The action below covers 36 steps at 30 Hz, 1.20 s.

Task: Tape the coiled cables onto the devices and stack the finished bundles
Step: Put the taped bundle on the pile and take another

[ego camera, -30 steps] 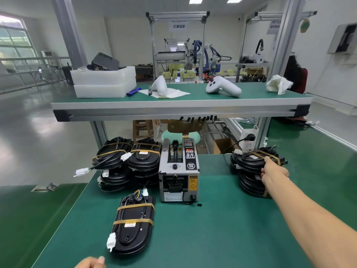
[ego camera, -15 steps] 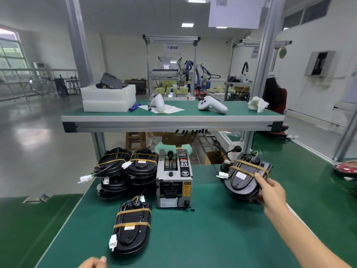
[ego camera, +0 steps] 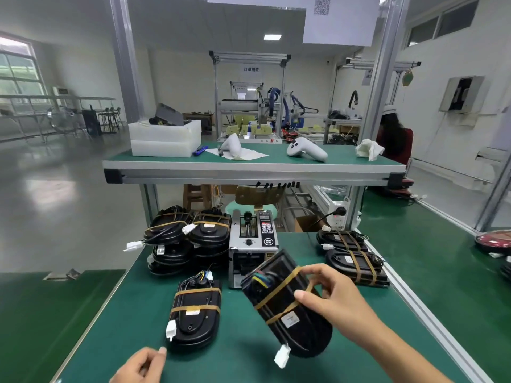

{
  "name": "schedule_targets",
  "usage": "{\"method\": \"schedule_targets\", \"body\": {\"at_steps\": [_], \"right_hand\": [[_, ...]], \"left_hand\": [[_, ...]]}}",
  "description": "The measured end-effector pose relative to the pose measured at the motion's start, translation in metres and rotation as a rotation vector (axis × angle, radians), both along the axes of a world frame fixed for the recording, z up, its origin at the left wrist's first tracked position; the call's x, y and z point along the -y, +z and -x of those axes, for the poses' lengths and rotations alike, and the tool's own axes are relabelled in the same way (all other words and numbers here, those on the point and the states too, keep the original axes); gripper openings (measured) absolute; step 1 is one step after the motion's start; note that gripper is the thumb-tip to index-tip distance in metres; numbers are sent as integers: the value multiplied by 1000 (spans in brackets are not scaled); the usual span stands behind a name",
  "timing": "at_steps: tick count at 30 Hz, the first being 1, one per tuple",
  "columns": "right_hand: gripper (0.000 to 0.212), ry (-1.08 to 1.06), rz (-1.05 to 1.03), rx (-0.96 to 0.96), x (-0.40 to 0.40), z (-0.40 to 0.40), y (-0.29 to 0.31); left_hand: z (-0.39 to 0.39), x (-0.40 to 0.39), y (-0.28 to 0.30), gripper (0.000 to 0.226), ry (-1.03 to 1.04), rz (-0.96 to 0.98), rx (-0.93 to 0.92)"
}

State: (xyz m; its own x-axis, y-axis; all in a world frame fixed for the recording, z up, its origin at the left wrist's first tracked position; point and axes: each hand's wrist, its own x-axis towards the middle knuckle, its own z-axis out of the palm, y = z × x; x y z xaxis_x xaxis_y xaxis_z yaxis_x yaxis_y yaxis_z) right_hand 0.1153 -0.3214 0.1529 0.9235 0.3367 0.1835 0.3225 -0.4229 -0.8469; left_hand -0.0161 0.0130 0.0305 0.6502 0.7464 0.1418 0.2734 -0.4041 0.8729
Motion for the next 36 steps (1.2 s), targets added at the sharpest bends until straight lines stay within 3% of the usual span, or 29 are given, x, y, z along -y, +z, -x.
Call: {"method": "schedule_targets", "body": {"at_steps": [5, 10, 13, 17, 21, 30, 36], "right_hand": [[48, 205, 279, 118, -33, 11, 5], [54, 367, 407, 185, -61, 16, 1], [54, 402, 468, 227, -73, 15, -1], [53, 427, 576, 349, -86, 14, -4], [54, 478, 603, 394, -92, 15, -7], [50, 520, 691, 501, -105, 16, -7], [49, 539, 655, 473, -112, 15, -14]], "left_hand": [[5, -11, -12, 32, -52, 97, 48], [18, -19, -6, 37, -188, 298, 137], [23, -21, -4, 33, -221, 323, 175], [26, -18, -8, 30, -260, 288, 185], [26, -19, -10, 42, -233, 221, 170], [29, -13, -10, 30, -266, 166, 199], [35, -4, -16, 37, -374, 62, 201]]}}
